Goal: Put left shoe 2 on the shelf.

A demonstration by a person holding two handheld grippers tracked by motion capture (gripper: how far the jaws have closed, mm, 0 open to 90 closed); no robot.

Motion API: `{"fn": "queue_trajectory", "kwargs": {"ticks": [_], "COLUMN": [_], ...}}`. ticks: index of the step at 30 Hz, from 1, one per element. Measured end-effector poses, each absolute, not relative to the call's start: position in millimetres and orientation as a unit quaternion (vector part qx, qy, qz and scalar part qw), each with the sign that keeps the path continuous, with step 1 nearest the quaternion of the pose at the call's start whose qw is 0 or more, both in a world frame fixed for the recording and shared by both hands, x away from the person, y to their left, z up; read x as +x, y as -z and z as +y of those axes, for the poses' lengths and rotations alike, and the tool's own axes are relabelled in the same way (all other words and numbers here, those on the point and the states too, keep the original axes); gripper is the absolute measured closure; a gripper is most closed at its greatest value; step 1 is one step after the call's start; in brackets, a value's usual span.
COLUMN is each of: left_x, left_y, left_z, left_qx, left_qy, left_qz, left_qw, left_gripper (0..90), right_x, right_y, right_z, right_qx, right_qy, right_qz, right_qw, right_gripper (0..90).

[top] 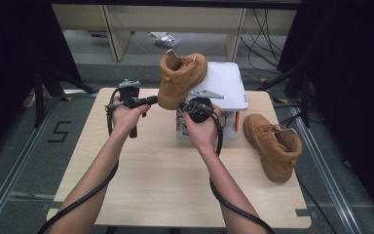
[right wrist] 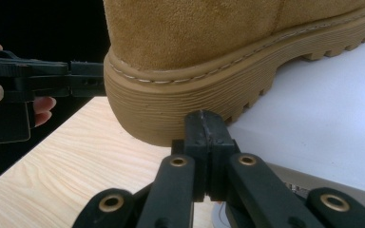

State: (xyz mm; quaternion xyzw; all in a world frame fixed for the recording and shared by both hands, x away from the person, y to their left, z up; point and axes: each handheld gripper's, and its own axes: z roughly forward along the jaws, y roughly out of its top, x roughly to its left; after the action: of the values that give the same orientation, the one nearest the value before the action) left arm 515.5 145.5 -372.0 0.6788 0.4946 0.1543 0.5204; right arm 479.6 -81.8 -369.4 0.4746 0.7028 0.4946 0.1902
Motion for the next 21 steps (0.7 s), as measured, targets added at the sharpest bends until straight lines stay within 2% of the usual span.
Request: {"fn": "queue_trajectory", "kwargs": {"ticks": [21], "left_x": [512], "left_y": [364], "left_z": [119], "left_qx": [0.696], "left_qy": [-0.138], "left_qz": [0.472], "left_qw": [0.523], "left_gripper": [89.8], "right_x": [482], "right_y": [363], "right_z": [-108], "right_qx": [0.498], "right_qy": [-0.484], "right_qz": [0.688], "right_qw": [0.21], "right_gripper": [90.0]}}
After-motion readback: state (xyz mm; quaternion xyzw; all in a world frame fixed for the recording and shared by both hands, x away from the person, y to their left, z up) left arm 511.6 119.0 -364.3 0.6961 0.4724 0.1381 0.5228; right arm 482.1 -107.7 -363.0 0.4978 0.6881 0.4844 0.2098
